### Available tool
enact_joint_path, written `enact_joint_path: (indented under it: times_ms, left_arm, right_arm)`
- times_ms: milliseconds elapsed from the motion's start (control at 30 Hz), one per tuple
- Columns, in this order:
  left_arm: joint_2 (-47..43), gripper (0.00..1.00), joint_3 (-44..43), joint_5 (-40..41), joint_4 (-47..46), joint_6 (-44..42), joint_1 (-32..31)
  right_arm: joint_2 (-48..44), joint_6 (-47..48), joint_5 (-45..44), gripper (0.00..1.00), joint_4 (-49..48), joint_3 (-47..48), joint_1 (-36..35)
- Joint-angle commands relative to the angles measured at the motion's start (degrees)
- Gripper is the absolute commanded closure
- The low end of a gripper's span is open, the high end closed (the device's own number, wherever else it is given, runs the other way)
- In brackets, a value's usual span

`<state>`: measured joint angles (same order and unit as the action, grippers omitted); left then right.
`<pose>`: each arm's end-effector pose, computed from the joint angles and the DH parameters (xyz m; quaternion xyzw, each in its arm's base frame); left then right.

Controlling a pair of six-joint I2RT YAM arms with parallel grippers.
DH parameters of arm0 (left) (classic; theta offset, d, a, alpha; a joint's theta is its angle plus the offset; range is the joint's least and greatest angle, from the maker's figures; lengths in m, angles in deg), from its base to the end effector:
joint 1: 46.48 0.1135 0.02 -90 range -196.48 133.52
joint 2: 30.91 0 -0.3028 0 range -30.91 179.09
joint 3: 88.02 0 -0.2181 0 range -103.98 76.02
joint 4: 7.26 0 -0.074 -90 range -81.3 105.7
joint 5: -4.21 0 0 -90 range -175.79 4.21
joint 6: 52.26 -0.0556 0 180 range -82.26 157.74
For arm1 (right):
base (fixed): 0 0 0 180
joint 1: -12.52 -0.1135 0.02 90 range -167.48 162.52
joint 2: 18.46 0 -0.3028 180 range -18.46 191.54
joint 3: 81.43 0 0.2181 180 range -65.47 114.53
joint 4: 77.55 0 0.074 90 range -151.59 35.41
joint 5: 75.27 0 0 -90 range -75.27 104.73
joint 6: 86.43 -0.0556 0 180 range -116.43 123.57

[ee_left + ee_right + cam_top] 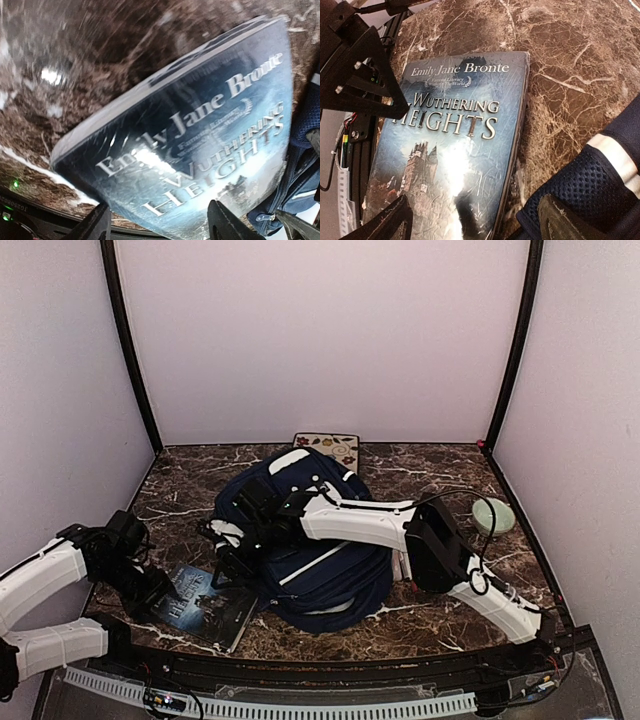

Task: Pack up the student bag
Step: Pick up the book at the center of the board.

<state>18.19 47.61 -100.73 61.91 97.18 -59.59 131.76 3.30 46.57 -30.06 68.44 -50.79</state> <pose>0.0693 -0.0309 0.2017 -0.3695 0.9098 -0.1859 0.0358 0.2353 0.5334 0.1727 -0.5532 0.7133 0.3998 0.1592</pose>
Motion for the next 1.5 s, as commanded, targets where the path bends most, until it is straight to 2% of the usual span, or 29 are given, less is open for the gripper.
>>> enact_joint_path:
  times_ms: [0, 200, 333, 500, 667, 867, 1133, 1233, 1267, 1333, 1367, 1400, 1467]
  left_arm:
    - [-0.6, 0.31, 4.0, -4.3, 1.1, 4.0, -0.5]
    - [-0.6, 0.32, 7.6, -4.8, -3.6, 7.7, -1.0]
    - [4.0, 0.32, 4.6, -2.5, -11.0, 7.0, -2.3]
    - [4.6, 0.31, 4.2, -1.2, -22.4, 8.2, -4.0]
    - [-0.5, 0.28, 7.1, 1.7, -35.5, 7.8, -7.7]
    - [-7.8, 0.29, 13.9, 1.1, -49.1, 8.8, -8.4]
    - [-13.1, 0.42, 19.4, 0.4, -60.6, 11.8, -8.6]
    - [-12.4, 0.41, 20.6, 0.0, -63.9, 12.8, -8.6]
    - [-11.4, 0.38, 20.7, -0.2, -64.6, 12.6, -8.6]
    - [-9.7, 0.25, 20.4, -0.4, -65.7, 12.5, -8.5]
    - [-8.8, 0.23, 20.3, -0.7, -66.7, 12.5, -8.6]
    - [-8.0, 0.23, 20.5, -1.2, -68.2, 12.6, -8.6]
    - [-6.7, 0.30, 20.9, -2.2, -71.8, 13.2, -8.6]
  right_arm:
    - [5.5, -1.3, -3.1, 0.12, 1.0, 1.8, -0.7]
    - [7.3, -3.4, -4.7, 0.10, 1.1, 1.0, -0.9]
    - [7.9, -4.0, -3.8, 0.09, 1.6, -0.7, -0.8]
    - [8.5, -4.0, -2.3, 0.09, 2.7, -2.4, -0.8]
    - [9.1, -4.8, -0.4, 0.09, 2.8, -3.3, 0.0]
    - [9.8, -6.2, 1.2, 0.09, 2.3, -3.2, 0.7]
    - [10.0, -7.2, 2.7, 0.09, 1.7, -3.7, 1.0]
    - [10.1, -7.7, 3.2, 0.09, 1.4, -3.8, 1.1]
    - [10.1, -7.9, 3.5, 0.09, 1.3, -3.9, 1.2]
    - [10.2, -8.0, 3.9, 0.09, 1.2, -4.0, 1.2]
    - [10.2, -8.2, 4.1, 0.09, 1.1, -4.1, 1.2]
    - [10.2, -8.3, 4.3, 0.09, 1.0, -4.2, 1.2]
    - [10.4, -8.6, 4.7, 0.09, 0.9, -4.1, 1.3]
